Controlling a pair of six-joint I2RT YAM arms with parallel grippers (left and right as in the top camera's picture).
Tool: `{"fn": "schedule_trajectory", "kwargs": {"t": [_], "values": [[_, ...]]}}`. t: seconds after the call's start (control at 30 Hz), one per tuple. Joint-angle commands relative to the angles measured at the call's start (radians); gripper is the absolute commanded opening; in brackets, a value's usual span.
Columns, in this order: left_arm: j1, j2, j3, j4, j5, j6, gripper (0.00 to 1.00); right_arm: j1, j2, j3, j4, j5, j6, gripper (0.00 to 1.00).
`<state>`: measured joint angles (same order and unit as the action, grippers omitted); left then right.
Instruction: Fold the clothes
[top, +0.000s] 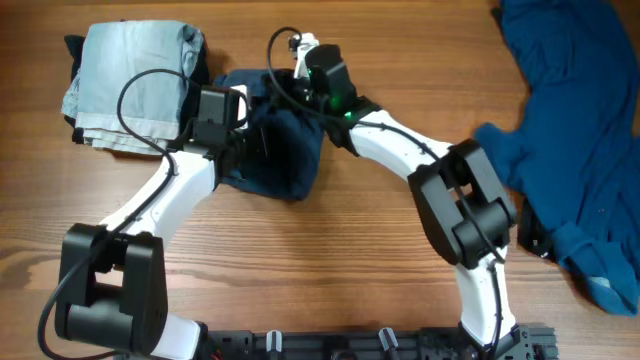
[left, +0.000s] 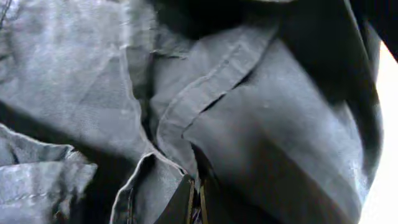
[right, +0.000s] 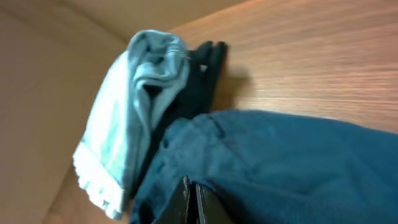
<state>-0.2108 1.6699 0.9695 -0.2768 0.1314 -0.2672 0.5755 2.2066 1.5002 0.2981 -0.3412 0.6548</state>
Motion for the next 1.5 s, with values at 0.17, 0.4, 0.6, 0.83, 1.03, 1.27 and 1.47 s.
{"fn": "schedule_trajectory", "kwargs": {"t": [0.17, 0.4, 0.6, 0.83, 1.03, 1.27, 1.47], "values": [[-0.008, 0.011, -0.001, 0.002, 0.009, 0.005, 0.04, -0.095, -0.067, 0.072, -0.02, -0.299, -0.095, 1.0], [0.006, -0.126, 0.019, -0.006, 0.035, 0.006, 0.42, -0.317, -0.243, 0.14, -0.672, -0.362, -0.288, 1.0], [0.182, -0.413, 0.039, -0.017, 0.028, -0.003, 0.83, -0.155, -0.208, 0.106, -0.882, -0.163, -0.23, 0.82], [0.352, -0.426, 0.039, -0.095, 0.039, -0.055, 0.85, 0.027, -0.114, 0.079, -0.732, 0.043, -0.192, 0.52], [0.353, -0.426, 0.039, -0.095, 0.031, -0.054, 0.86, 0.124, -0.023, 0.079, -0.6, 0.145, -0.245, 0.41], [0.353, -0.426, 0.039, -0.095, 0.013, -0.054, 0.86, 0.177, -0.034, 0.117, -0.566, 0.06, -0.258, 0.04], [0.353, -0.426, 0.039, -0.096, 0.005, -0.055, 0.87, 0.176, -0.045, 0.117, -0.555, 0.044, -0.206, 0.71]]}}
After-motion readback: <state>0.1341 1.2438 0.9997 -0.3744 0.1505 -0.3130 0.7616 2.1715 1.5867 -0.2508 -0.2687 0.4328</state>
